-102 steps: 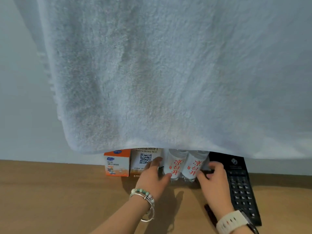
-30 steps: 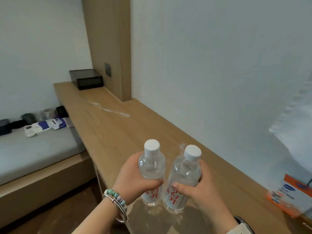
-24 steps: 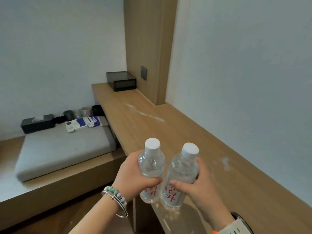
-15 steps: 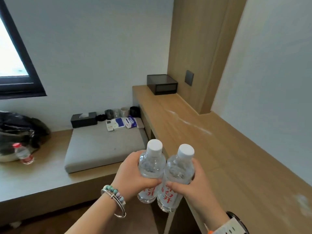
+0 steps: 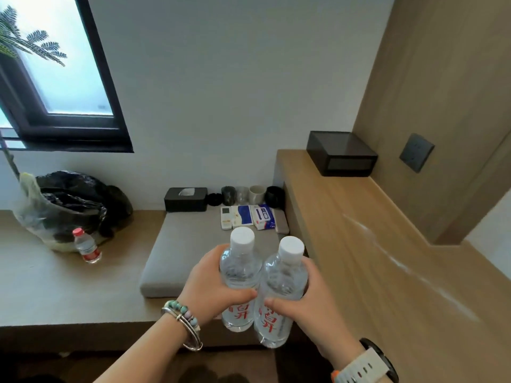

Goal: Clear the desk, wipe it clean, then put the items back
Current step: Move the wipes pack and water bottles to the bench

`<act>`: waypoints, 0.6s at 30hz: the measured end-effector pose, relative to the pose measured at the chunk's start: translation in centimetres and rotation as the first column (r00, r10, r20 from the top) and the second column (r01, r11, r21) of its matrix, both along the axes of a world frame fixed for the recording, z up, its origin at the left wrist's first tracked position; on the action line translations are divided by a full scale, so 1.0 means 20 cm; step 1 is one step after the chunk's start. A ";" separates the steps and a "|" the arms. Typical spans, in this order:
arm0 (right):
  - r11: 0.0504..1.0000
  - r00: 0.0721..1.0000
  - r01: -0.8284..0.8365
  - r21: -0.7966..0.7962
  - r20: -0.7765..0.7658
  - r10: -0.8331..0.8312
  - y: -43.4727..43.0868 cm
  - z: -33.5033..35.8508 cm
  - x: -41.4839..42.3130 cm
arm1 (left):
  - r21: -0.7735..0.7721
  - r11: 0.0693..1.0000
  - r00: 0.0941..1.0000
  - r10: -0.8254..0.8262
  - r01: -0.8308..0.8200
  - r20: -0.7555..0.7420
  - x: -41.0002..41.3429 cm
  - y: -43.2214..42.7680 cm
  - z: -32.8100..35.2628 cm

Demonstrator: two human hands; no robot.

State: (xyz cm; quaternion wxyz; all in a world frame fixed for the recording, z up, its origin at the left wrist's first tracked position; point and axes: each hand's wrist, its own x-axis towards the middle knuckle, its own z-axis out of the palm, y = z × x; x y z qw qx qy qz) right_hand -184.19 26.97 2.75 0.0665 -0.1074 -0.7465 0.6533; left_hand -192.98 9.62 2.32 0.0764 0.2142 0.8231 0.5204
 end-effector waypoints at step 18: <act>0.964 0.964 -0.243 0.110 0.135 0.227 -0.13 -0.14 -1.46 | -0.007 0.977 0.969 0.211 -0.211 0.125 -1.30 -0.19 -0.16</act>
